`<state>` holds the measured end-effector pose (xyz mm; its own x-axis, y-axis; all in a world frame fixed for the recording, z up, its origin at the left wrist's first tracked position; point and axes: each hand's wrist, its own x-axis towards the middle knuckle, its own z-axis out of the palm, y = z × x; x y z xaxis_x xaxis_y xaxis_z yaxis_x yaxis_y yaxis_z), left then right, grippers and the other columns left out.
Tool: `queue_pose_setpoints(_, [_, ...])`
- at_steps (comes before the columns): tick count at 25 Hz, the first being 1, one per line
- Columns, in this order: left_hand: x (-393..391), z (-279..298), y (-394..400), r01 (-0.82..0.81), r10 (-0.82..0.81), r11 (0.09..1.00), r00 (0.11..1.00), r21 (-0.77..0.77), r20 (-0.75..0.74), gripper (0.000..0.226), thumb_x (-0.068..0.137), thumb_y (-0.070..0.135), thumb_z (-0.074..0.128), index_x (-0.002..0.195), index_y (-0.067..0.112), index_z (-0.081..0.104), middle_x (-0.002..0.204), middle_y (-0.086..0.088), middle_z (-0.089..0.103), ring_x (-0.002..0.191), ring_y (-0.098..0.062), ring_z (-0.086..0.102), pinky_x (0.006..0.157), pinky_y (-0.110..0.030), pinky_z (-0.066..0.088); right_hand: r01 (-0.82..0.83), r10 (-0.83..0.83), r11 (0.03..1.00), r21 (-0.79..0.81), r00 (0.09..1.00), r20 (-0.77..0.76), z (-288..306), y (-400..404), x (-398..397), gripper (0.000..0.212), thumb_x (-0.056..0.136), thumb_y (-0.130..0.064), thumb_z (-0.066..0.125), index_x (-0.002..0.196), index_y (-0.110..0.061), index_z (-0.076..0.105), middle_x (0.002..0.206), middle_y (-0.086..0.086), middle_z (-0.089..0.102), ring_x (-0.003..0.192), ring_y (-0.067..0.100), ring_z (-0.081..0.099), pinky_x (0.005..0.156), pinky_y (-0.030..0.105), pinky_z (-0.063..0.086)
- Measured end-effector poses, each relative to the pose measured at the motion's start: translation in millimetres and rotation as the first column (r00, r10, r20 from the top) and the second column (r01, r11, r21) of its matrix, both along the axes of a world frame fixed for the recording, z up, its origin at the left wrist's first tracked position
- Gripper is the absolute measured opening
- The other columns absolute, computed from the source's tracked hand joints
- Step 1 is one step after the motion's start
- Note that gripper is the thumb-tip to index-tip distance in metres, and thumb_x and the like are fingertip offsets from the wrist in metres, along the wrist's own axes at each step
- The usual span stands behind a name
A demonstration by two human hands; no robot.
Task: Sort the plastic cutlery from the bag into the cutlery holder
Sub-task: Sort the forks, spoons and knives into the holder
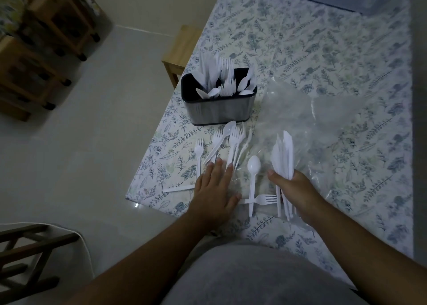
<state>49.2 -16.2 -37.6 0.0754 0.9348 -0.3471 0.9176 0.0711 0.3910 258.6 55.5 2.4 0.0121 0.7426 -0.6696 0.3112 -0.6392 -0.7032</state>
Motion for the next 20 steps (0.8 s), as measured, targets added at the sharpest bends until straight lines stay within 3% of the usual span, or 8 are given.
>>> queue_pose_setpoints(6, [10, 8, 9, 0.020, -0.019, 0.999, 0.999, 0.032, -0.029, 0.071, 0.101, 0.058, 0.029, 0.160, 0.031, 0.001, 0.168, -0.005, -0.013, 0.153, -0.023, -0.016, 0.125, -0.050, 0.001, 0.024, -0.024, 0.999, -0.035, 1.000, -0.010, -8, -15, 7, 0.029, 0.092, -0.038, 0.069, 0.107, -0.013, 0.071, 0.098, 0.006, 0.075, 0.097, 0.026, 0.069, 0.078, 0.033, 0.052])
queue_pose_setpoints(9, [21, 28, 16, -0.184, 0.157, 0.979, 0.958, 0.094, 0.240, 0.059, 0.101, 0.055, 0.030, 0.156, 0.032, 0.025, 0.166, 0.000, 0.015, 0.153, -0.017, 0.008, 0.123, -0.046, 0.011, 0.132, -0.132, 0.991, 0.012, 0.991, -0.039, 0, -17, 4, 0.030, 0.091, -0.039, 0.071, 0.081, -0.011, 0.073, 0.082, 0.007, 0.076, 0.087, 0.031, 0.070, 0.081, 0.040, 0.053])
queue_pose_setpoints(11, [32, 55, 23, -0.504, 0.423, 0.864, 0.715, -0.009, 0.557, 0.042, 0.103, 0.046, 0.037, 0.138, 0.028, 0.051, 0.144, 0.007, 0.049, 0.136, -0.011, 0.041, 0.115, -0.040, 0.034, 0.276, -0.267, 0.960, 0.040, 0.951, -0.158, 16, -10, 0, 0.027, 0.091, -0.036, 0.072, 0.079, -0.012, 0.070, 0.071, 0.003, 0.072, 0.075, 0.027, 0.068, 0.076, 0.041, 0.055])
queue_pose_setpoints(13, [39, 79, 38, -0.677, 0.713, 0.579, 0.149, -0.455, 0.685, 0.033, 0.105, 0.038, 0.038, 0.116, 0.019, 0.063, 0.120, 0.004, 0.065, 0.115, -0.014, 0.058, 0.096, -0.036, 0.048, 0.444, -0.391, 0.893, 0.076, 0.849, -0.357, 40, 4, -6, 0.019, 0.094, -0.029, 0.070, 0.085, -0.012, 0.066, 0.068, 0.001, 0.070, 0.068, 0.020, 0.068, 0.072, 0.039, 0.056])
queue_pose_setpoints(15, [44, 97, 55, -0.533, 0.794, 0.333, -0.287, -0.778, 0.536, 0.044, 0.106, 0.040, 0.034, 0.104, 0.009, 0.066, 0.110, -0.007, 0.070, 0.100, -0.022, 0.065, 0.085, -0.036, 0.050, 0.544, -0.422, 0.833, 0.101, 0.742, -0.521, 67, 18, -20, 0.015, 0.095, -0.026, 0.067, 0.091, -0.012, 0.065, 0.071, -0.001, 0.072, 0.070, 0.017, 0.071, 0.072, 0.036, 0.060])
queue_pose_setpoints(17, [58, 112, 69, -0.395, 0.756, 0.308, -0.450, -0.865, 0.475, 0.052, 0.106, 0.045, 0.033, 0.104, 0.005, 0.066, 0.111, -0.017, 0.073, 0.092, -0.027, 0.067, 0.085, -0.038, 0.052, 0.526, -0.391, 0.844, 0.102, 0.734, -0.556, 86, 22, -45, 0.015, 0.094, -0.027, 0.067, 0.091, -0.012, 0.066, 0.073, 0.000, 0.074, 0.074, 0.017, 0.073, 0.077, 0.040, 0.062])
queue_pose_setpoints(18, [67, 118, 72, -0.376, 0.735, 0.350, -0.457, -0.858, 0.500, 0.054, 0.105, 0.045, 0.033, 0.106, 0.005, 0.069, 0.110, -0.018, 0.074, 0.090, -0.027, 0.071, 0.083, -0.037, 0.055, 0.476, -0.361, 0.872, 0.112, 0.781, -0.510, 91, 19, -59, 0.016, 0.094, -0.028, 0.069, 0.088, -0.013, 0.068, 0.073, 0.001, 0.075, 0.075, 0.019, 0.075, 0.078, 0.041, 0.062])
queue_pose_setpoints(20, [81, 129, 74, -0.434, 0.730, 0.437, -0.339, -0.787, 0.593, 0.053, 0.106, 0.041, 0.031, 0.108, 0.012, 0.075, 0.098, -0.010, 0.079, 0.087, -0.021, 0.076, 0.072, -0.029, 0.058, 0.354, -0.274, 0.918, 0.181, 0.892, -0.359, 94, 10, -78, 0.018, 0.092, -0.030, 0.071, 0.078, -0.020, 0.069, 0.072, 0.004, 0.076, 0.075, 0.019, 0.077, 0.073, 0.039, 0.062])
